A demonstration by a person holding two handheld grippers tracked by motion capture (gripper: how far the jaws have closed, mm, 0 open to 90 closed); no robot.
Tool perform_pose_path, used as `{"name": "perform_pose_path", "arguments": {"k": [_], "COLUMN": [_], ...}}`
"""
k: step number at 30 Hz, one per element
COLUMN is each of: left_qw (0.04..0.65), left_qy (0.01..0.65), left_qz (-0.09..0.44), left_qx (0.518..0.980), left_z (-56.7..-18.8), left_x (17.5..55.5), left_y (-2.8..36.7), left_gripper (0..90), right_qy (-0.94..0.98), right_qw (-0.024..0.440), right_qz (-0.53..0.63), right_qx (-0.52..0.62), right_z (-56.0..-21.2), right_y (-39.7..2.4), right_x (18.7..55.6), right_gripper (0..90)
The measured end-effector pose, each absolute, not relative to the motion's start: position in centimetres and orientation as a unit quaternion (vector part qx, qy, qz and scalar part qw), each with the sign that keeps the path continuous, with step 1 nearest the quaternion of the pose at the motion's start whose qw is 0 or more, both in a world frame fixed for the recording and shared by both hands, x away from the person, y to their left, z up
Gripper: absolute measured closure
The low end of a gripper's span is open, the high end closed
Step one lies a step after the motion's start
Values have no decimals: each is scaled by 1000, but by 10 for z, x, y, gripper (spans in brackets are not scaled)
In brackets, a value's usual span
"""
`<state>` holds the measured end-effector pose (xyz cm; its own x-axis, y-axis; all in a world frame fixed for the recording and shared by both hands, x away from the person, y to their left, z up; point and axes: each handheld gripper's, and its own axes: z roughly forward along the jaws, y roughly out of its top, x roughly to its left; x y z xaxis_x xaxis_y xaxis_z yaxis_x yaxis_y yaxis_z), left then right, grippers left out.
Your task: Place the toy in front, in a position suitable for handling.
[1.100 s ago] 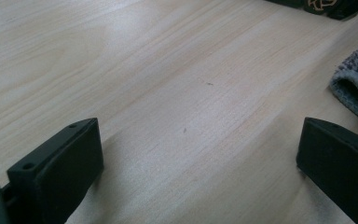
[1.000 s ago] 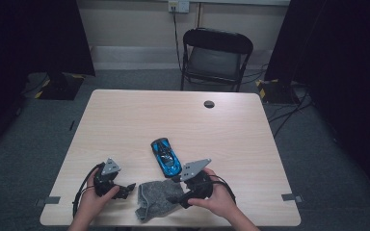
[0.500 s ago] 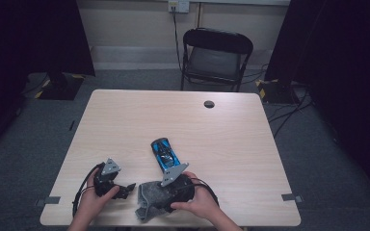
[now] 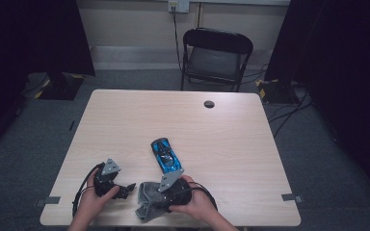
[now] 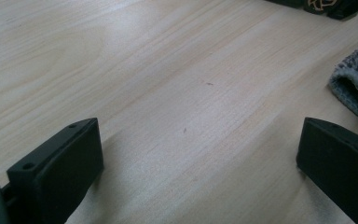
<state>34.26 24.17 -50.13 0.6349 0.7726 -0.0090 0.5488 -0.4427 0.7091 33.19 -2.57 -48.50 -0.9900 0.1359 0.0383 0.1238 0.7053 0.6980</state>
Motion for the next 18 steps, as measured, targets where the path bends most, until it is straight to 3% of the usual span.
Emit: {"name": "perform_pose_path", "arguments": {"k": [4,9,18], "left_qw": [349,349,349], "left_qy": [396,396,396], "left_qz": [160,160,160], "left_qx": [834,834,834], "left_z": [-501,-501,-501], "left_x": [343,343,343], "left_y": [242,242,242], "left_gripper": [0,0,0], "right_qy": [924,925,916], "right_qw": [16,26,33], "right_qz": [374,370,388], "right_qx": [74,81,96], "right_z": [-484,-483,-475], "right_y": [-28,-30,-51], "right_x": [331,329,333], "right_gripper": [633,732,752]}}
